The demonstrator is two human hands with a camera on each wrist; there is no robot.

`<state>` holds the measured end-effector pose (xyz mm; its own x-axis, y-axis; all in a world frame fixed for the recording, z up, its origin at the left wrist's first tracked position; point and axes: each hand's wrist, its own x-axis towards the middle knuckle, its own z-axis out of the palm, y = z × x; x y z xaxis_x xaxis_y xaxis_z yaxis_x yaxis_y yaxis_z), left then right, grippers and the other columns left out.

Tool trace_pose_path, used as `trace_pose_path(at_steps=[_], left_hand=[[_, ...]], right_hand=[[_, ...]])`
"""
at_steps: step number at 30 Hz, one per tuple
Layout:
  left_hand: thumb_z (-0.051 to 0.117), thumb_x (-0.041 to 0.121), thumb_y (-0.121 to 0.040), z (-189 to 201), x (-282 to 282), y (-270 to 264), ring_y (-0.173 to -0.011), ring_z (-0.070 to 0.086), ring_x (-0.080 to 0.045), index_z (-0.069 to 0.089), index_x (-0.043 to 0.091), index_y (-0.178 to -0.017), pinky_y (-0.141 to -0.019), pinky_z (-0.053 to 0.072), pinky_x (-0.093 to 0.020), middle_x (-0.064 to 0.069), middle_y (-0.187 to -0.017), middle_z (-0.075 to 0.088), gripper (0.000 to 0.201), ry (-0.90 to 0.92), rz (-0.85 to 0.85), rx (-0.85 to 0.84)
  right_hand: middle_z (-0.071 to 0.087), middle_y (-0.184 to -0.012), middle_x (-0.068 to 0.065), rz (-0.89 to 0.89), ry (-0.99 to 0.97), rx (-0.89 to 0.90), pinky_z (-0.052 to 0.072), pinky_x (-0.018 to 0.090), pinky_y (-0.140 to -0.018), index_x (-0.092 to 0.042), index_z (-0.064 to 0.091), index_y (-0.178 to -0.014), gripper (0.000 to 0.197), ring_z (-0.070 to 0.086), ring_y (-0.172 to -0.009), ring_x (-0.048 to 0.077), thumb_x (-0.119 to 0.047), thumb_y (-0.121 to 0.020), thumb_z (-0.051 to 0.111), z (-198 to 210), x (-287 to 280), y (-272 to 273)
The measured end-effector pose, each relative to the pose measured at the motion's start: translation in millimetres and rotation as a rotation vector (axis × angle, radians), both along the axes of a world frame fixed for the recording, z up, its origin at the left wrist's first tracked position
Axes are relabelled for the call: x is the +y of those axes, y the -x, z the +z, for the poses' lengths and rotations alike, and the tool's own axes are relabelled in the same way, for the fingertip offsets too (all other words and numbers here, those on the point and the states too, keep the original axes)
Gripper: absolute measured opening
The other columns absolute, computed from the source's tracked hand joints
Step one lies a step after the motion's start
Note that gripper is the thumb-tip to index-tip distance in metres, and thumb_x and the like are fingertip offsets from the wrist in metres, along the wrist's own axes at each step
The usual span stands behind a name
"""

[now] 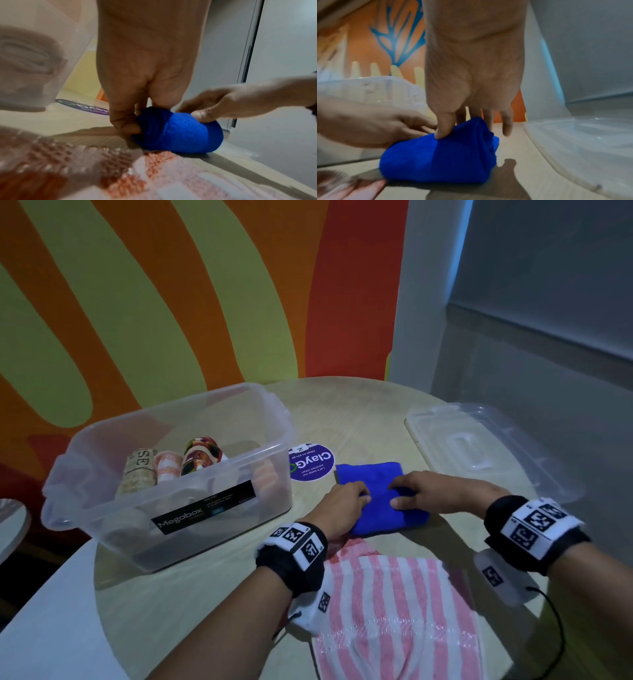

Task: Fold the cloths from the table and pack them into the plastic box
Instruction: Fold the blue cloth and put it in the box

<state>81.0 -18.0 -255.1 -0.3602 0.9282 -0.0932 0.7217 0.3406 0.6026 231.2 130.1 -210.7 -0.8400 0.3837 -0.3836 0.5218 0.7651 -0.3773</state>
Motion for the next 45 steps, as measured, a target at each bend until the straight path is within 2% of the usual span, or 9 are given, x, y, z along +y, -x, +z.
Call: trace_pose_path(at_steps=[6, 10, 13, 20, 24, 30, 34, 39, 45], left_hand=[[0.049, 0.027, -0.106, -0.4, 14.6, 6.3, -0.113, 0.056, -0.042, 0.048, 0.006, -0.125, -0.094, 0.047, -0.049, -0.020, -0.125, 0.056, 0.028, 0.102, 0.074, 0.154], [0.052, 0.042, -0.103, 8.4, 11.3, 3.4, -0.100, 0.055, -0.032, 0.058, 0.014, -0.098, -0.084, 0.047, -0.048, -0.007, -0.104, 0.058, 0.029, -0.081, -0.050, 0.192], [0.062, 0.045, -0.097, 9.3, 11.6, 4.4, -0.101, 0.048, -0.027, 0.053, 0.019, -0.096, -0.079, 0.039, -0.044, -0.001, -0.098, 0.053, 0.028, 0.050, -0.144, 0.200], [0.045, 0.028, -0.108, 10.1, 40.3, 16.3, -0.110, 0.059, -0.038, 0.060, 0.011, -0.116, -0.097, 0.046, -0.052, -0.017, -0.119, 0.065, 0.024, 0.150, -0.020, 0.106], [0.045, 0.030, -0.108, 14.3, 41.7, 11.8, -0.100, 0.059, -0.034, 0.048, 0.012, -0.115, -0.091, 0.049, -0.053, -0.014, -0.114, 0.058, 0.020, 0.006, 0.027, 0.151], [0.052, 0.034, -0.105, 6.4, 38.0, 13.6, -0.116, 0.048, -0.029, 0.057, 0.014, -0.118, -0.101, 0.036, -0.056, -0.008, -0.120, 0.058, 0.024, 0.018, 0.042, 0.255], [0.044, 0.029, -0.109, 0.0, 60.6, 21.4, -0.127, 0.046, -0.034, 0.060, 0.014, -0.117, -0.103, 0.033, -0.064, -0.011, -0.121, 0.057, 0.024, 0.138, 0.137, 0.206], [0.043, 0.034, -0.110, 0.9, 69.8, 25.2, -0.135, 0.036, -0.040, 0.059, 0.016, -0.132, -0.106, 0.032, -0.063, -0.014, -0.134, 0.046, 0.033, 0.207, 0.171, 0.164], [0.053, 0.016, -0.104, 30.3, 53.0, 3.8, -0.137, 0.032, -0.041, 0.051, 0.018, -0.139, -0.106, 0.035, -0.063, -0.015, -0.143, 0.038, 0.035, 0.234, 0.076, 0.320]], right_hand=[[0.057, -0.113, -0.001, 0.228, -0.319, 0.069, 0.034, 0.037, -0.094, -0.019, 0.056, -0.123, 0.041, 0.049, -0.110, 0.020, -0.046, -0.093, 0.067, -14.8, -23.5, 3.4], [0.050, -0.078, -0.005, 0.116, -0.100, 0.115, 0.031, 0.031, -0.069, -0.015, 0.053, -0.088, 0.024, 0.046, -0.077, 0.019, -0.033, -0.102, 0.059, -13.3, -9.7, 9.0], [0.049, -0.076, -0.002, 0.072, 0.007, 0.078, 0.032, 0.027, -0.064, -0.020, 0.049, -0.078, 0.031, 0.042, -0.068, 0.015, -0.034, -0.106, 0.052, -10.1, 0.4, 17.6], [0.057, -0.117, -0.002, 0.143, -0.276, 0.216, 0.034, 0.043, -0.101, -0.025, 0.055, -0.128, 0.040, 0.048, -0.109, 0.020, -0.045, -0.094, 0.064, -15.0, -7.2, 18.1], [0.063, -0.112, 0.006, 0.069, -0.225, 0.238, 0.039, 0.043, -0.093, -0.017, 0.048, -0.125, 0.031, 0.055, -0.097, 0.026, -0.014, -0.096, 0.058, -22.1, -0.9, 24.0], [0.062, -0.109, 0.009, -0.032, -0.057, 0.192, 0.043, 0.039, -0.087, -0.016, 0.060, -0.109, 0.014, 0.058, -0.102, 0.030, -0.018, -0.105, 0.047, -27.7, 28.7, 55.9], [0.052, -0.139, 0.017, -0.154, -0.129, 0.133, 0.040, 0.053, -0.107, -0.011, 0.052, -0.141, 0.039, 0.050, -0.127, 0.037, -0.030, -0.108, 0.044, -37.7, 35.1, 71.5], [0.050, -0.149, 0.015, -0.170, 0.018, 0.065, 0.039, 0.040, -0.110, -0.005, 0.040, -0.152, 0.059, 0.050, -0.134, 0.031, -0.038, -0.104, 0.054, -18.5, 37.6, 58.2], [0.062, -0.098, 0.006, -0.173, 0.003, 0.049, 0.041, 0.026, -0.062, -0.011, 0.056, -0.100, 0.032, 0.057, -0.084, 0.022, -0.036, -0.091, 0.074, -20.6, 15.7, 44.6]])
